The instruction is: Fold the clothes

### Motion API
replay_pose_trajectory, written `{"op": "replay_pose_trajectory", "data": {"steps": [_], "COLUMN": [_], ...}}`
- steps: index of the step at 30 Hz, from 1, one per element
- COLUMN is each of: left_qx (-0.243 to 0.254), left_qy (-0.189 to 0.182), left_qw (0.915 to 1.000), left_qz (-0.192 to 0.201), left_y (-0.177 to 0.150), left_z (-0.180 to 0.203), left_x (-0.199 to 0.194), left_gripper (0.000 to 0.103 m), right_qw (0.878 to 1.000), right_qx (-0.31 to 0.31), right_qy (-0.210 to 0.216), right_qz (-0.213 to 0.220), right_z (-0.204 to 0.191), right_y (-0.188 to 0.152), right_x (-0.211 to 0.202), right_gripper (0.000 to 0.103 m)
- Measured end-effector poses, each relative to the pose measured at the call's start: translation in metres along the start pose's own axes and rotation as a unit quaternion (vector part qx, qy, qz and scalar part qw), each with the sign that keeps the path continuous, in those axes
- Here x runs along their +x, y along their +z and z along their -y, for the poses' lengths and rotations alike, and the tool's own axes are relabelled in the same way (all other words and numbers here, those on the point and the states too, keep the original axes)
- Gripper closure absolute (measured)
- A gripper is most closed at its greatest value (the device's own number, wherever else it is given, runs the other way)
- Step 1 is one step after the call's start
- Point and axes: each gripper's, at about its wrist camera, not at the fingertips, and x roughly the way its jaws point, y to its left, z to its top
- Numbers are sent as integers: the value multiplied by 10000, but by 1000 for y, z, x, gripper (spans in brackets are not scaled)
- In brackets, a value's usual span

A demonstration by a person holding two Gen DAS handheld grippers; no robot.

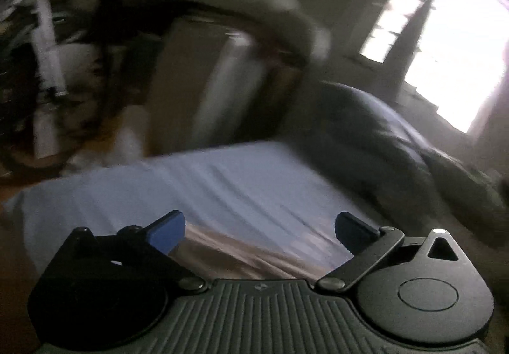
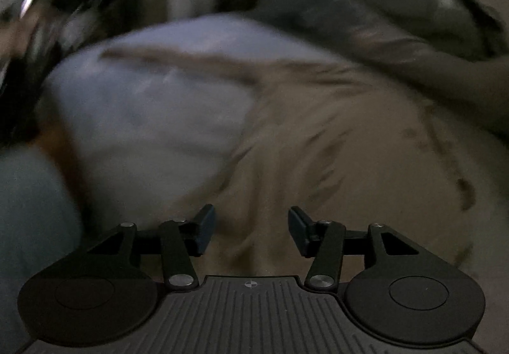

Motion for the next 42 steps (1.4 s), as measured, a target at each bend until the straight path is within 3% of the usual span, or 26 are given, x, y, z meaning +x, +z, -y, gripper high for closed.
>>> {"op": "replay_pose_trajectory", "data": {"steps": [2, 4, 5, 7, 8, 10, 12, 15, 19, 22, 26, 32, 34, 36, 40, 41, 42], "left_qx": [249, 542, 675, 941, 1096, 1403, 1731, 1964, 1993, 2307, 2925, 4117, 4280, 4390, 4369, 4416, 4501], "left_qy": [-480, -877, -1044, -1339, -1421, -1482, -1490, -1470, -1509, -1747, -2192, -2489, -2530, -2498, -2354, -2309, -2277], "left_qw": [9983, 9934, 9900, 9808, 9761, 9681, 9601, 9508, 9449, 9322, 8996, 8330, 8175, 8106, 8199, 8203, 8155], "left_qz": [-196, -505, -662, -1057, -1227, -1454, -1616, -1892, -2114, -2173, -2390, -2731, -2907, -2964, -2853, -2807, -2837], "left_y": [-20, -46, -60, -91, -105, -129, -150, -172, -188, -200, -229, -299, -317, -329, -331, -331, -334], "left_z": [36, 70, 85, 115, 128, 149, 165, 178, 187, 203, 234, 272, 274, 275, 275, 276, 277], "left_x": [-24, -41, -48, -62, -68, -78, -83, -84, -88, -97, -105, -116, -114, -111, -102, -100, -97], "left_gripper": [0, 0, 0, 0, 0, 0, 0, 0, 0, 0, 0, 1, 13, 22, 34, 36, 40], "right_qw": [9993, 9987, 9982, 9964, 9982, 9974, 9874, 9669, 9451, 9378, 9414, 9377, 9368, 9369, 9356, 9349, 9338], "right_qx": [-275, -459, -543, -710, -397, 443, 1315, 2406, 3182, 3404, 3315, 3438, 3470, 3471, 3507, 3526, 3557], "right_qy": [194, 34, -98, -361, -422, -486, -625, -609, -476, -322, -231, -82, -62, -37, -8, 0, 11], "right_qz": [-181, -225, -251, -301, -124, 302, 617, 591, 578, 603, 579, 505, 433, 417, 404, 398, 390], "right_z": [-23, -31, -32, -35, -28, -8, 17, 52, 72, 76, 75, 85, 87, 87, 89, 90, 91], "right_y": [-21, -29, -32, -38, -38, -38, -44, -67, -93, -101, -96, -99, -102, -104, -107, -108, -109], "right_x": [4, 13, 18, 27, 19, -4, -30, -53, -65, -68, -61, -63, -61, -61, -59, -58, -58], "right_gripper": [48, 50, 57, 94, 99, 99, 99, 99, 99, 99, 99, 99, 99, 99, 99, 99, 99]}}
